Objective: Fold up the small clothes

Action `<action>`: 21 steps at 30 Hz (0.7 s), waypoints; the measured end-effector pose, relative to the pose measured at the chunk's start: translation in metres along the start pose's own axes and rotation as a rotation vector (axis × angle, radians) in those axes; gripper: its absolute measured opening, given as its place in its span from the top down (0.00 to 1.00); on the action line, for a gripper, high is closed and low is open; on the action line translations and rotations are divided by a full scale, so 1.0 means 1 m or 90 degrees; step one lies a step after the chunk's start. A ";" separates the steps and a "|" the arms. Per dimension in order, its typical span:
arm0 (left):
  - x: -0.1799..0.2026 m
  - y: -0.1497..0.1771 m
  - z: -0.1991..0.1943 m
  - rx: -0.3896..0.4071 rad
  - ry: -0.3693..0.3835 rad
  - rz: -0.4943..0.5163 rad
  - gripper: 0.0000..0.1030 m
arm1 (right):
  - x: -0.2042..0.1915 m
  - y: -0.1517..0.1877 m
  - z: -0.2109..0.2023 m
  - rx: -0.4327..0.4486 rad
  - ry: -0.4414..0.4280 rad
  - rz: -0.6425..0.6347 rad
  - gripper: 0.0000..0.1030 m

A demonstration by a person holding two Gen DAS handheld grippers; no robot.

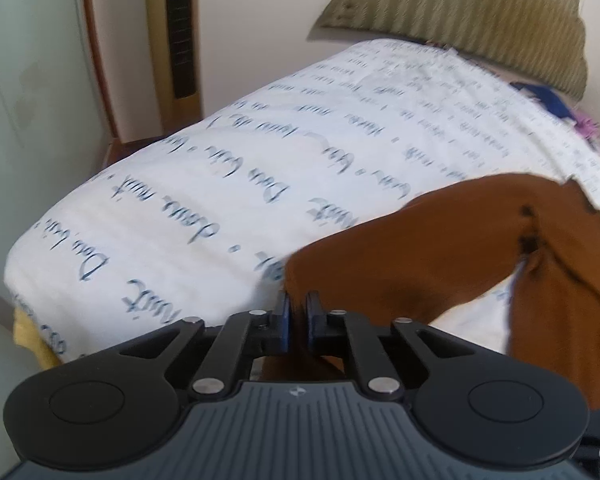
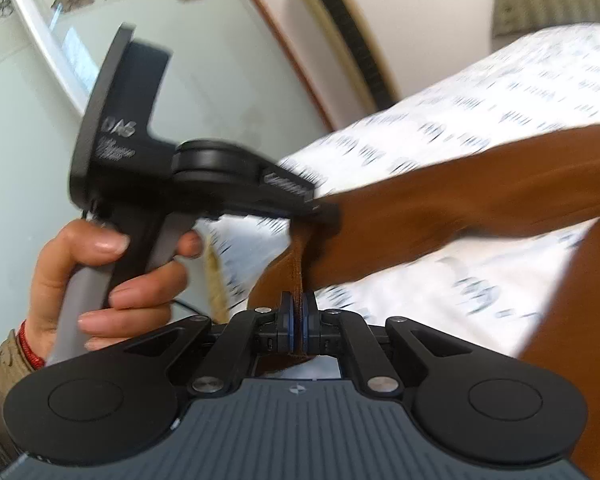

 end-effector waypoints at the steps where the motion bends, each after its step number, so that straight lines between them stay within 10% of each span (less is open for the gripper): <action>1: 0.007 -0.003 -0.004 0.007 0.008 0.001 0.95 | 0.005 -0.002 -0.009 0.010 0.008 0.003 0.92; 21: 0.211 -0.043 -0.027 0.066 0.177 0.141 0.96 | 0.172 -0.015 -0.194 0.191 0.246 0.110 0.92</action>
Point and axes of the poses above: each gripper's, at about its wrist camera, not at the fingertips, and z roughly the way its jaws point, x to its right, y to its underside, the point moved 10 cm from there along z, roughly the way its jaws point, and after that the axes turned 3 degrees about y, right-handed, at the moved point
